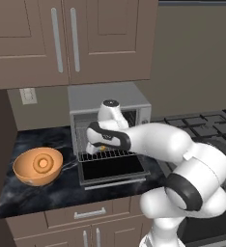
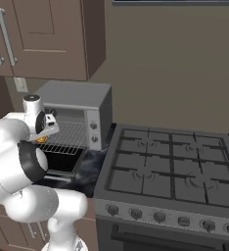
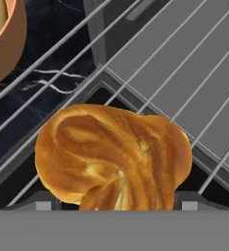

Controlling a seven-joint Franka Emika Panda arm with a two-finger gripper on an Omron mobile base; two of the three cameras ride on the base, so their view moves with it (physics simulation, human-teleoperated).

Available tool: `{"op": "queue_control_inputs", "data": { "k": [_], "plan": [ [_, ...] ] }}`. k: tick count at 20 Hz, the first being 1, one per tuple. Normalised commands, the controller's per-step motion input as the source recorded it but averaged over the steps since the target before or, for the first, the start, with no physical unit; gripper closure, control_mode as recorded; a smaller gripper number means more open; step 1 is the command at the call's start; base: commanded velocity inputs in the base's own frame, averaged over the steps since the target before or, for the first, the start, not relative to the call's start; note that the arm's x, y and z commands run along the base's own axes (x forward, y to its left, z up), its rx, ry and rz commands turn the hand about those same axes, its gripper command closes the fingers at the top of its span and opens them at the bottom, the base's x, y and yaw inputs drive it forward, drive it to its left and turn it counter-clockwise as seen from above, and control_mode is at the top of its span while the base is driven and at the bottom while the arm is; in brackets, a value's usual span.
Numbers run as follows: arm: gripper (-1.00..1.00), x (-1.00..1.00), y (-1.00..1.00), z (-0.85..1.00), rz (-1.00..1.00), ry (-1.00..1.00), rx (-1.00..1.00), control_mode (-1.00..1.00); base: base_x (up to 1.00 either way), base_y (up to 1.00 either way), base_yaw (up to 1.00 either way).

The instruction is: Pick up the heated bread from the toaster oven and place it in the bowl. Then move the bread bowl to the dining counter.

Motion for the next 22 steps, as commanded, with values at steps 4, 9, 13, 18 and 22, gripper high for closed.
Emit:
{"op": "queue_control_inputs", "data": {
  "k": [4, 9, 13, 18, 22],
  "plan": [
    [1.0, 0.0, 0.03, -0.02, 0.0, 0.0, 0.01, -1.0, 0.0, 0.0, 0.0],
    [1.0, -0.18, 0.0, 0.0, 0.0, 0.0, 0.0, -1.0, 0.0, 0.0, 0.0],
    [1.0, -0.83, 0.14, 0.18, 0.02, -0.01, 0.0, -1.0, 0.0, 0.0, 0.0],
    [1.0, -0.73, 0.7, 0.41, 0.04, -0.05, 0.0, -1.0, 0.0, 0.0, 0.0],
    [1.0, -0.05, 1.0, 0.21, 0.0, -0.01, 0.0, -1.0, 0.0, 0.0, 0.0]
  ]
}}
